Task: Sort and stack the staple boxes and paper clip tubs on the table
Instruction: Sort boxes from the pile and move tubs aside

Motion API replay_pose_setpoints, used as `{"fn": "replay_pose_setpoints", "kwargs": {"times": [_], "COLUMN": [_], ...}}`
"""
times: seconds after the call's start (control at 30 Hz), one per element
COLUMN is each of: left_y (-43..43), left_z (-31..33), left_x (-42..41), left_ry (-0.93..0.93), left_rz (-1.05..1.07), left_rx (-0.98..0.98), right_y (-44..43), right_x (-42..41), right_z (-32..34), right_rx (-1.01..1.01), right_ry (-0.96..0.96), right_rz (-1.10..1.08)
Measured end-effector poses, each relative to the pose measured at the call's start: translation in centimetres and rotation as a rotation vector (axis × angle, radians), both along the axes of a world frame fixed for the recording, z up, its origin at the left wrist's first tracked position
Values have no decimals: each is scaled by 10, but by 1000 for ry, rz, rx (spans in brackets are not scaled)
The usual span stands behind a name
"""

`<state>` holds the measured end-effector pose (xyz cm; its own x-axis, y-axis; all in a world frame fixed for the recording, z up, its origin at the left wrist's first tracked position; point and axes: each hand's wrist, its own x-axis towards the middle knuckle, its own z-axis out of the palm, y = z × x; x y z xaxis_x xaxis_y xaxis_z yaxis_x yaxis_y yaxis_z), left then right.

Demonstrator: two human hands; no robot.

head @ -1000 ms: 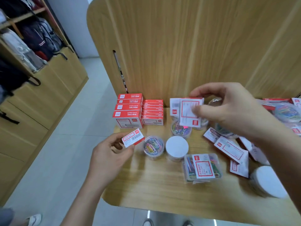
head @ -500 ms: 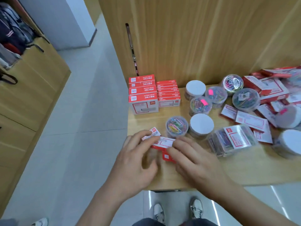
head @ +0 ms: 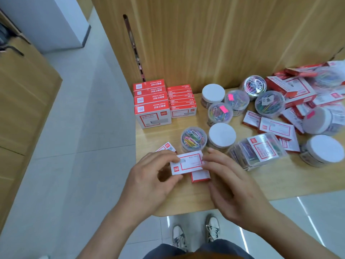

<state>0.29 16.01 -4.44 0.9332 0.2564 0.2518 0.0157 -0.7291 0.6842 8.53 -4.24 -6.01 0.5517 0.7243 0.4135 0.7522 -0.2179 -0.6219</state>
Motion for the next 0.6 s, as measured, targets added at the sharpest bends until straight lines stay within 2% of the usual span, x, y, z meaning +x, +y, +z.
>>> {"fn": "replay_pose_setpoints", "kwargs": {"times": [0.2,0.3,0.47,0.6], "left_y": [-2,-2,0,3], "left_z": [17,26,31,30], "left_x": [-5,-5,-1,1], "left_ry": [-34,-16,-16,10], "left_rz": [31,29,34,16], "left_rx": [-247,-341,-386,-509], "right_y": [17,23,28,32], "right_x": [-2,0,5,9], "right_z": [26,33,40,42], "right_rx": [173,162,310,253], "right_ry": [206,173,385,335], "right_rz": [-113,-100,-141,-218]}}
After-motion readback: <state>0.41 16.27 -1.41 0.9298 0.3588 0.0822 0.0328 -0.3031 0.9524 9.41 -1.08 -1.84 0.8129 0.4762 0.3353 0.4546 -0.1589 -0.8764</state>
